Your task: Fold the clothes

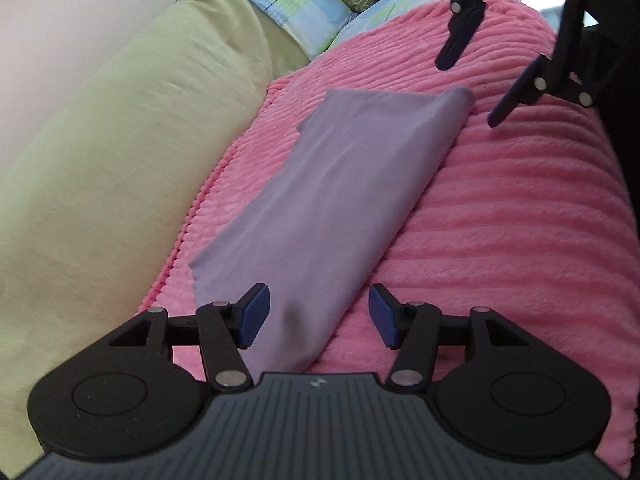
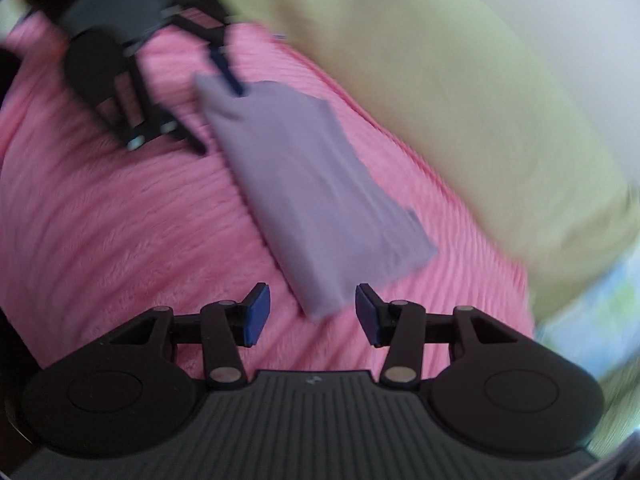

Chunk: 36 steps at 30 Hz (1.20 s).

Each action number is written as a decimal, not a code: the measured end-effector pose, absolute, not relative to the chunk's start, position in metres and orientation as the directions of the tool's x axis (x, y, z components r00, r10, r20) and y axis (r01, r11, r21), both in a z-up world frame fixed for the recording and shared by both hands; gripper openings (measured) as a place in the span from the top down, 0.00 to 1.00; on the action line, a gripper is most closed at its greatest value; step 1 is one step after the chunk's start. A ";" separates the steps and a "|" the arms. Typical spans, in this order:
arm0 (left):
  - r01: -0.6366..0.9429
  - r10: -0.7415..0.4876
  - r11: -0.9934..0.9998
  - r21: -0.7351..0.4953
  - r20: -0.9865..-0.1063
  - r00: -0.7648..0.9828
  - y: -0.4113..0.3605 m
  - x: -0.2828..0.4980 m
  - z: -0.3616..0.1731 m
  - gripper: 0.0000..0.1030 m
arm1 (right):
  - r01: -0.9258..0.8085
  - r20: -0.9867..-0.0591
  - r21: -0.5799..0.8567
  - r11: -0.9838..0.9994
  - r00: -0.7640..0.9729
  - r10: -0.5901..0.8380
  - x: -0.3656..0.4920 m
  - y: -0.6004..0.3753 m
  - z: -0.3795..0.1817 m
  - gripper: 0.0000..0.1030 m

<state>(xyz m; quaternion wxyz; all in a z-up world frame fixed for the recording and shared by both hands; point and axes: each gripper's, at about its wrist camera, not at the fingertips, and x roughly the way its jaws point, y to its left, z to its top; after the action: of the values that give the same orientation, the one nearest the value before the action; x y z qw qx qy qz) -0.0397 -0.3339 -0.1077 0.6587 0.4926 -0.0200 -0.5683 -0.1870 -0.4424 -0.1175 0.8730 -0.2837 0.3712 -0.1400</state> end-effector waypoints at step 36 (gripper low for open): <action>0.737 -0.669 -0.231 0.635 -0.654 0.353 -0.302 -0.088 -0.110 0.89 | -0.200 -0.615 -0.709 0.676 0.644 -0.455 -0.209 -0.445 -0.137 0.88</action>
<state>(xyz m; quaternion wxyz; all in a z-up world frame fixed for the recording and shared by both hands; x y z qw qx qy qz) -0.0880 -0.3018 -0.1097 0.6192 0.5414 0.0316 -0.5678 -0.2090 -0.4447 -0.1367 0.8163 -0.3945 0.4146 -0.0782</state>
